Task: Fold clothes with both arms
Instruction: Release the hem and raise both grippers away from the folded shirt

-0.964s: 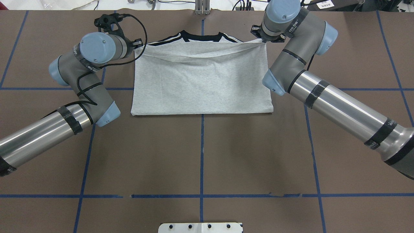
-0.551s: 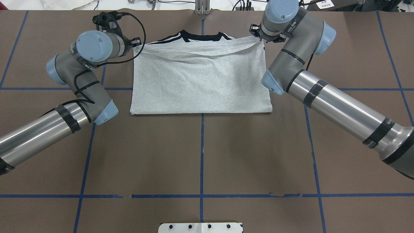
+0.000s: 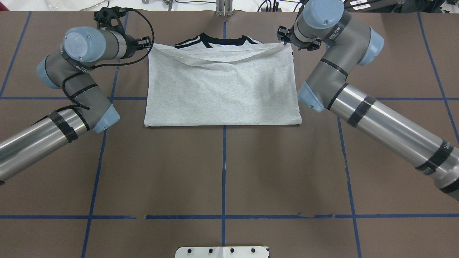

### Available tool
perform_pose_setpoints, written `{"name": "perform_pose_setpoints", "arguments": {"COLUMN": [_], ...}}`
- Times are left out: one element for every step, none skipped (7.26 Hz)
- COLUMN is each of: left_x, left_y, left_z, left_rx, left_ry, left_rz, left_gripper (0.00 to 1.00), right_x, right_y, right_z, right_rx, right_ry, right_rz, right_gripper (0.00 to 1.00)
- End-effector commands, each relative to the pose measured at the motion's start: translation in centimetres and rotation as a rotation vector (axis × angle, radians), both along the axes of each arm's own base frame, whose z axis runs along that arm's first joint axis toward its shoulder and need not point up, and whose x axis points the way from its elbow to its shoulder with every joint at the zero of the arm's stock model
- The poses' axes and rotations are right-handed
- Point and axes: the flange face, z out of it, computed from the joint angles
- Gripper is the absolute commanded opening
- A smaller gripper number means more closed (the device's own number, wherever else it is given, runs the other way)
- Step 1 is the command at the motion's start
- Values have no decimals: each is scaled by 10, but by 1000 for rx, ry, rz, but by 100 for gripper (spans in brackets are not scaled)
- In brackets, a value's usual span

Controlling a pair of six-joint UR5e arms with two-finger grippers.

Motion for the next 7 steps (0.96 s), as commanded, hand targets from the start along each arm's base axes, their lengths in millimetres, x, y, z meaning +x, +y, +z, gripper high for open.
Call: {"name": "perform_pose_setpoints", "arguments": {"left_x": [-3, 0, 0, 0, -1, -2, -3], "left_y": [1, 4, 6, 6, 8, 9, 10], "left_z": [-1, 0, 1, 1, 8, 11, 13], "left_rx": [-7, -21, -32, -35, -40, -43, -45], "left_ry": [26, 39, 49, 51, 46, 44, 44], "left_rz": [34, 72, 96, 94, 96, 96, 95], "left_gripper": [60, 62, 65, 65, 65, 65, 65], "right_x": [-6, -10, -16, -17, -19, -11, -11], "right_y": [75, 104, 137, 155, 172, 187, 192], "right_z": [10, 23, 34, 39, 44, 54, 58], "right_rx": [-82, -137, -184, -221, -249, -259, -260], "right_ry": [-125, -156, -182, -202, -214, -209, -204], "right_rz": [35, 54, 62, 77, 83, 76, 73], "right_gripper": [68, 69, 70, 70, 70, 70, 70]}}
